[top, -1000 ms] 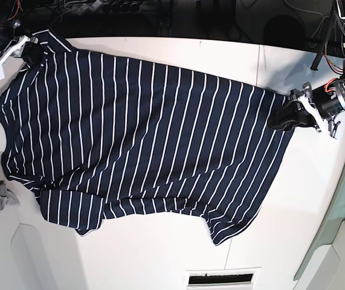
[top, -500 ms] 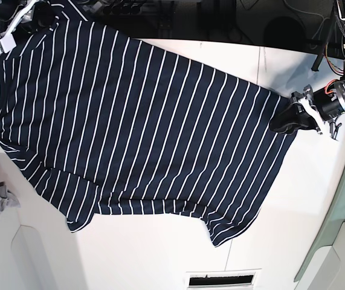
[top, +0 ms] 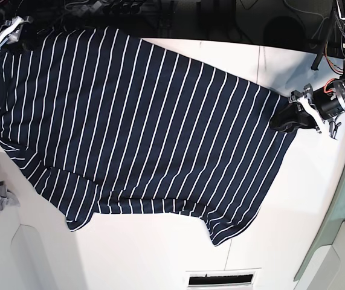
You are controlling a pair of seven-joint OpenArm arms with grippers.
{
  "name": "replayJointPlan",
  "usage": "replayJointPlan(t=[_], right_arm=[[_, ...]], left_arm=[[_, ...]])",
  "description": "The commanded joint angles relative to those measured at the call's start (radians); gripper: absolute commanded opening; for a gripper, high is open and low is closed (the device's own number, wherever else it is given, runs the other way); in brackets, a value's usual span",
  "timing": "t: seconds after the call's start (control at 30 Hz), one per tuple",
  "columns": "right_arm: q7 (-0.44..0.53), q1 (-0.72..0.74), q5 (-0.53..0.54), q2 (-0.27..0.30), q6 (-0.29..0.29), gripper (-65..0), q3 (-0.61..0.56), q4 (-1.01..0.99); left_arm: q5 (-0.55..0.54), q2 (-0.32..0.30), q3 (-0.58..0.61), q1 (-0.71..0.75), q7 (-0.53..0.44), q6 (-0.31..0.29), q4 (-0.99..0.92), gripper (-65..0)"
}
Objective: Layout the t-shirt on the table in an organized manner, then fold the t-shirt properly
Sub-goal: 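Open the left gripper and lift it off the flattened shirt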
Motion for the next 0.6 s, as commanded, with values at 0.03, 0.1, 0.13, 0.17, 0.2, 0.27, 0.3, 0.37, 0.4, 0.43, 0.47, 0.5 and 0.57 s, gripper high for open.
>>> replayJointPlan(t=[0.03,0.1,0.13,0.17,0.2,0.27,0.3,0.37,0.4,0.43,0.47,0.5,0.57], right_arm=[[0.035,0.039,-0.049,0.014,-0.034,-43.5,0.011,-0.009],[0.046,0.085,-0.082,0.014,-0.061,-52.0,0.009,-0.047],[0.046,0.107,-0.092,0.014,-0.07,-53.9,0.009,-0.07],[0.046,0.13,-0.099,0.014,-0.072,-54.2,0.009,-0.093],[0.047,0.152,-0.111,0.014,-0.072,-54.2,0.009,-0.116],[0.062,0.19,-0.146,0.014,-0.072,-58.4,0.009,-0.154],[0.077,0.206,-0.169,0.014,-0.072,-63.6,0.009,-0.171],[0.095,0.241,-0.241,0.014,-0.072,-65.0,0.01,-0.201],[0.094,0.255,-0.276,0.014,-0.072,-65.0,0.01,-0.211],[0.094,0.268,-0.307,0.014,-0.072,-65.0,0.01,-0.217],[0.093,0.278,-0.333,0.014,-0.072,-65.0,0.01,-0.22],[0.093,0.282,-0.349,0.014,-0.072,-65.0,0.01,-0.22],[0.095,0.285,-0.349,0.014,-0.076,-65.0,0.01,-0.22]], left_arm=[[-0.021,-0.017,-0.007,-0.009,-0.02,-0.012,0.015,-42.8],[-0.021,-0.017,-0.007,-0.009,-0.02,-0.012,0.015,-42.8],[-0.021,-0.017,-0.007,-0.009,-0.023,-0.012,0.015,-42.8],[-0.021,-0.017,-0.007,-0.009,-0.029,-0.012,0.015,-43.0],[-0.021,-0.017,-0.007,-0.009,-0.039,-0.012,0.015,-44.2],[-0.02,-0.016,-0.007,-0.01,-0.063,-0.012,0.014,-50.9],[-0.016,-0.016,-0.003,-0.012,-0.073,-0.012,0.014,-55.6],[0.033,-0.016,0.014,-0.019,-0.111,-0.012,0.014,-64.8],[0.08,-0.016,0.029,-0.026,-0.138,-0.012,0.013,-65.0],[0.131,-0.016,0.047,-0.035,-0.165,-0.012,0.011,-65.0],[0.183,-0.016,0.068,-0.045,-0.192,-0.012,0.006,-65.0],[0.233,-0.016,0.091,-0.06,-0.215,0.004,-0.005,-65.0],[0.309,-0.017,0.139,-0.098,-0.253,0.049,-0.048,-65.0]])
